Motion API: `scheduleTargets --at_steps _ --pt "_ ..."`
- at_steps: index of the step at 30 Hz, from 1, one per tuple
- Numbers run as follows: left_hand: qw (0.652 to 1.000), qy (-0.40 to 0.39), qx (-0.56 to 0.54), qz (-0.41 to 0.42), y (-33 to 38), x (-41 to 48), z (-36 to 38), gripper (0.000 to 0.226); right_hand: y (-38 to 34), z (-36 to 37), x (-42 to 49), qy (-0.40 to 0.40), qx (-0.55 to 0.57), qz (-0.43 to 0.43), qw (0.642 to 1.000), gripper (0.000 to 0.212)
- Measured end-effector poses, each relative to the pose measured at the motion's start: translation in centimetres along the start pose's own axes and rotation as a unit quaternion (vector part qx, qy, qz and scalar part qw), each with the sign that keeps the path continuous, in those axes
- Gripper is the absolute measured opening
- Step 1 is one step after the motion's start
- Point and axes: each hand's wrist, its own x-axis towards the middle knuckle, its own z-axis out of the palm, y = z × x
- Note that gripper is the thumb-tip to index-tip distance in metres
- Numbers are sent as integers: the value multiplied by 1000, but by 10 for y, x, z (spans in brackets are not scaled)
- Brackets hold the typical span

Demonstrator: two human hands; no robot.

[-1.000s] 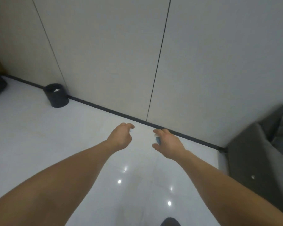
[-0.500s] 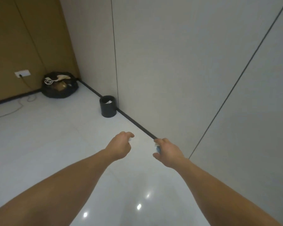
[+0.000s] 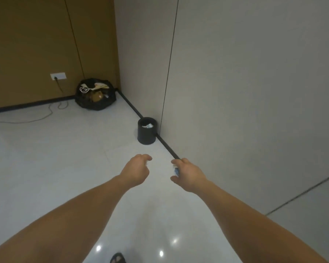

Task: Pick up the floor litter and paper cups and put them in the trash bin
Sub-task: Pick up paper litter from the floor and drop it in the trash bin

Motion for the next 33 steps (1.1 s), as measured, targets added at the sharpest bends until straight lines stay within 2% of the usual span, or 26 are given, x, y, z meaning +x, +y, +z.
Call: scheduleTargets --at_steps 4,12,26,33 --pt "1000 18 -19 2 -30 71 -39 49 -24 -14 78 6 -2 10 1000 58" --pt "1000 -4 4 -2 -77 188 -88 50 -57 -24 205 8 16 -1 1000 59" --pt "999 -7 27 -38 -91 440 -139 50 -29 -82 482 -12 27 -35 999 58" --pt "999 -25 34 -27 -108 558 -152 48 -25 -96 598 -40 24 -18 999 57"
